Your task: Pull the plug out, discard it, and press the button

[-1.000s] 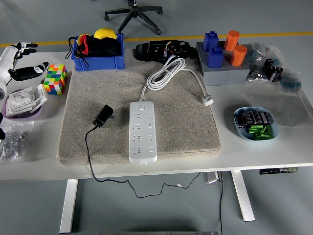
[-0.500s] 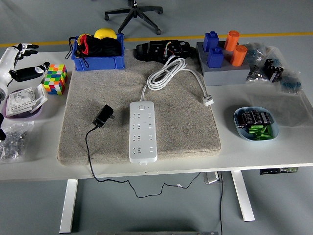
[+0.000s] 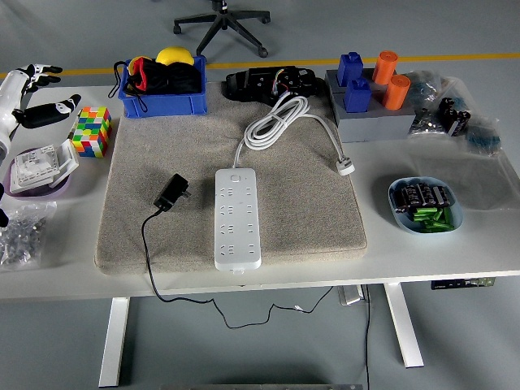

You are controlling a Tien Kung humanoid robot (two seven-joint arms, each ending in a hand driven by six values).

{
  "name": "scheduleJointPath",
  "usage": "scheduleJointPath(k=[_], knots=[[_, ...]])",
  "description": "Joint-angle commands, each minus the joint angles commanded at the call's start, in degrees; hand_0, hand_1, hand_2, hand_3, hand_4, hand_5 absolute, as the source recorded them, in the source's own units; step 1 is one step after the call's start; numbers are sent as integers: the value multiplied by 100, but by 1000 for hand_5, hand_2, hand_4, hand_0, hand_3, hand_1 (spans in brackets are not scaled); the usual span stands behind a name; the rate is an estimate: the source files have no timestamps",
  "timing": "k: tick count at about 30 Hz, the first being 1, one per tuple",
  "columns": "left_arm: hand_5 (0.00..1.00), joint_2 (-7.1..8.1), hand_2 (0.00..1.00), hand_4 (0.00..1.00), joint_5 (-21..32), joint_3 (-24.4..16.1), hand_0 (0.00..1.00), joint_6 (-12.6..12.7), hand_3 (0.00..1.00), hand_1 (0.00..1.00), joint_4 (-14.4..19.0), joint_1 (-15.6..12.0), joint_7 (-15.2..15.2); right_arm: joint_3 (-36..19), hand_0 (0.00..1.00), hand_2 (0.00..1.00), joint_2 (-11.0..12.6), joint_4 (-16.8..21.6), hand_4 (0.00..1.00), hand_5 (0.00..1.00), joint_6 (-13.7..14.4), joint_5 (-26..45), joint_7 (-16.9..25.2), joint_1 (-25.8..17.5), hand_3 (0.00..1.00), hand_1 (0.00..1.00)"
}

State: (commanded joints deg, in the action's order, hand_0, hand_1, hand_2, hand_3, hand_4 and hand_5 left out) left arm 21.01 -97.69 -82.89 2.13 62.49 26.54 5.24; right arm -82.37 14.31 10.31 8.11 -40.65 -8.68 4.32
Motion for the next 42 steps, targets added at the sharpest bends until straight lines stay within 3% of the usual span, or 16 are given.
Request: scheduleJointPath(k=[42], knots=[[284,-10,752,733,-29,-53,840,-20,755,815,78,-113,59,34,747,650,3,0,657,491,30,5,1,-2,617,663]])
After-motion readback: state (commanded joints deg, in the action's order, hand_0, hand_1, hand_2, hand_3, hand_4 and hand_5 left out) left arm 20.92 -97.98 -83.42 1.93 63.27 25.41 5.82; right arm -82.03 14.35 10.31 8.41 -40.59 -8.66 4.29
